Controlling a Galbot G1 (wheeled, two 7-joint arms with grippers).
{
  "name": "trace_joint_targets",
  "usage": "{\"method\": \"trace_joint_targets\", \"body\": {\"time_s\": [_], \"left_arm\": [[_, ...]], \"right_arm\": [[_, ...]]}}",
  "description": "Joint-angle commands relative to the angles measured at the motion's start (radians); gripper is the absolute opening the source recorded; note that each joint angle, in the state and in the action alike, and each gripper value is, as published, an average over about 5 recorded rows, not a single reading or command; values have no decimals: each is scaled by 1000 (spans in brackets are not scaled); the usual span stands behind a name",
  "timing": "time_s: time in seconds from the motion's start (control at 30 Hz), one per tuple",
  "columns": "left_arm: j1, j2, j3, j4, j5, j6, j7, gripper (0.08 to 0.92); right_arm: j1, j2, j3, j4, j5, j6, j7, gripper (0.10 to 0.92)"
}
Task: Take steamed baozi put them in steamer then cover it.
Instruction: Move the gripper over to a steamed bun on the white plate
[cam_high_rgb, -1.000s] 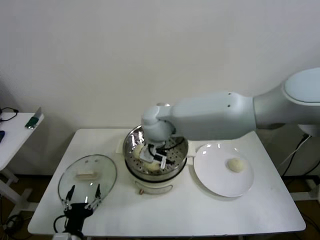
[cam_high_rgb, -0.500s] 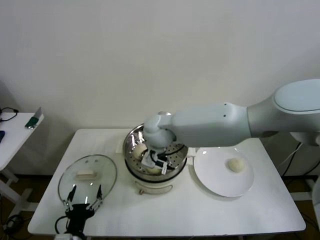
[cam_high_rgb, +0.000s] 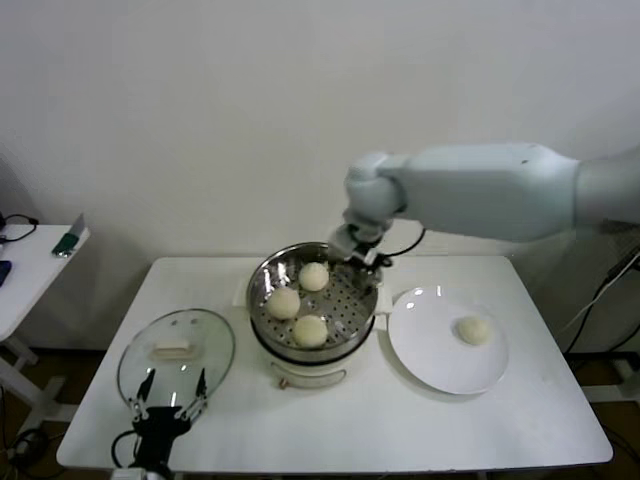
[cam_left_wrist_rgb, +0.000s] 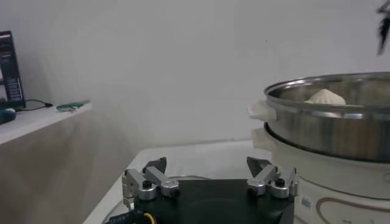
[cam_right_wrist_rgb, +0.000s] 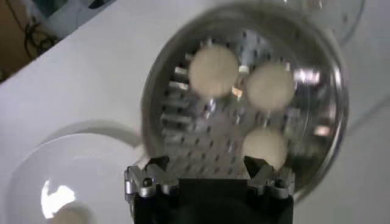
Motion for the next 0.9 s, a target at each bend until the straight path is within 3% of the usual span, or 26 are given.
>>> {"method": "trace_joint_targets", "body": {"time_s": [0.03, 0.37, 0.9], "left_arm": [[-10, -3, 5, 3, 2, 3, 4, 823], [-12, -27, 9, 26, 27, 9, 9, 823], [-1, -34, -1, 56, 43, 6, 7, 823]], "right_arm": [[-20, -369, -127, -116, 65, -96, -32, 823], [-428, -431, 219, -329, -174, -59, -33, 823], [-762, -303, 527, -538, -306, -3, -7, 823]]}}
